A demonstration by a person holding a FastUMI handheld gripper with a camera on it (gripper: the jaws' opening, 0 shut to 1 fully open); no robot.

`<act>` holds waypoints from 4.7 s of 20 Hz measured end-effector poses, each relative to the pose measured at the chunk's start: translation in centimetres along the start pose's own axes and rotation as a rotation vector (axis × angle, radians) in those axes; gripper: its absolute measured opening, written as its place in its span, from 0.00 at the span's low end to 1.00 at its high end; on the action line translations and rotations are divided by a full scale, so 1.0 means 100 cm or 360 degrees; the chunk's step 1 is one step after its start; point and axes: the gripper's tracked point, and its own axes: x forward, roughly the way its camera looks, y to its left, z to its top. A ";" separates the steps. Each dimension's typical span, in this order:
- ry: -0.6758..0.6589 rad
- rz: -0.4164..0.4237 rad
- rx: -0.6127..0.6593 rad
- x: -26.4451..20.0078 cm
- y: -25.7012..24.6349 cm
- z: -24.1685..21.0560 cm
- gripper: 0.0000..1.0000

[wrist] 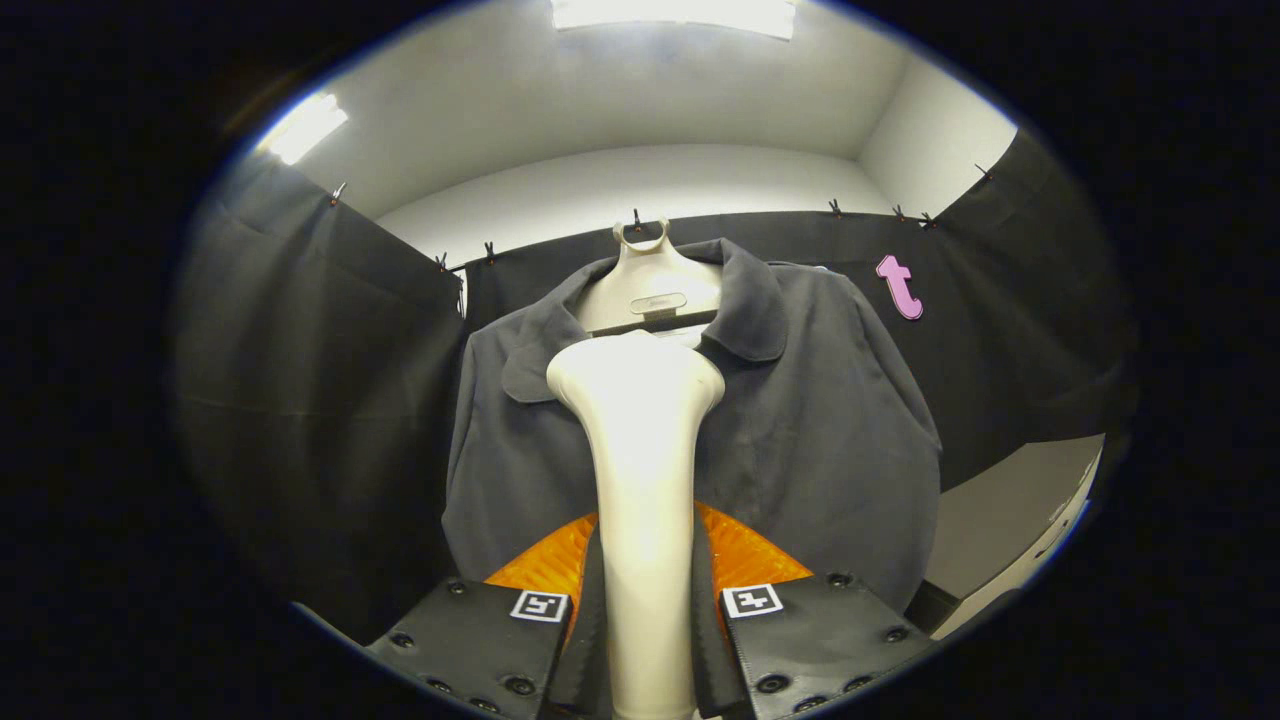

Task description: Iron the clothes twice with a garment steamer, once on the left side and once on the right side.

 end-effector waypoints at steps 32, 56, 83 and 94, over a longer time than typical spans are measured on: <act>0.0223 -0.0025 -0.0156 -0.031 0.002 -0.098 0.43; 0.0561 -0.0053 -0.0211 -0.095 -0.010 -0.227 0.43; 0.0547 0.0010 -0.0205 -0.129 -0.015 -0.179 0.43; 0.0206 -0.0038 -0.0199 -0.146 -0.041 -0.048 0.42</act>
